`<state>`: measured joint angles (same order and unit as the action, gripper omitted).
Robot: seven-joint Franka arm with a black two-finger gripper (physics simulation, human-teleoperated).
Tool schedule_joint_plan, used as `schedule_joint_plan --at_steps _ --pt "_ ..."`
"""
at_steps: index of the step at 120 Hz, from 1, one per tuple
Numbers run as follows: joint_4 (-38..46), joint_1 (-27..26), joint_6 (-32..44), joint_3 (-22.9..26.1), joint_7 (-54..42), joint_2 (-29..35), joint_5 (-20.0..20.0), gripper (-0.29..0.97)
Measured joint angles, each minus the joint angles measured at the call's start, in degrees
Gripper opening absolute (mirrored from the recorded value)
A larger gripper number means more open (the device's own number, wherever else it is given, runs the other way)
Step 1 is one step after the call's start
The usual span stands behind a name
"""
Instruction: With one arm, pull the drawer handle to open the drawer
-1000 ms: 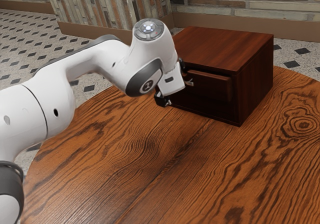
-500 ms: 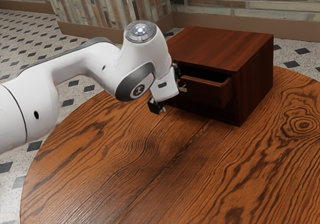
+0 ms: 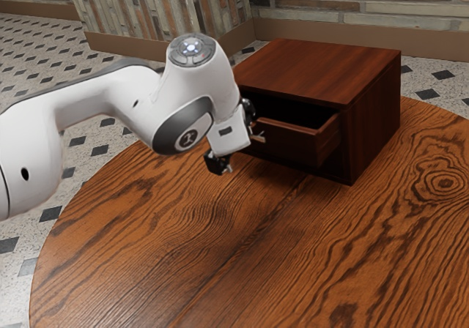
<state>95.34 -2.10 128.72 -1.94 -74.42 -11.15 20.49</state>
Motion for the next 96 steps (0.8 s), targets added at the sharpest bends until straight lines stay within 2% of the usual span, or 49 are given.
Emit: schedule_joint_plan --at_steps 23,96 --pt "2.85 0.01 0.14 0.02 0.01 2.79 0.03 0.65" --pt "8.41 -0.02 0.47 -0.02 0.16 7.02 -0.15 0.67"
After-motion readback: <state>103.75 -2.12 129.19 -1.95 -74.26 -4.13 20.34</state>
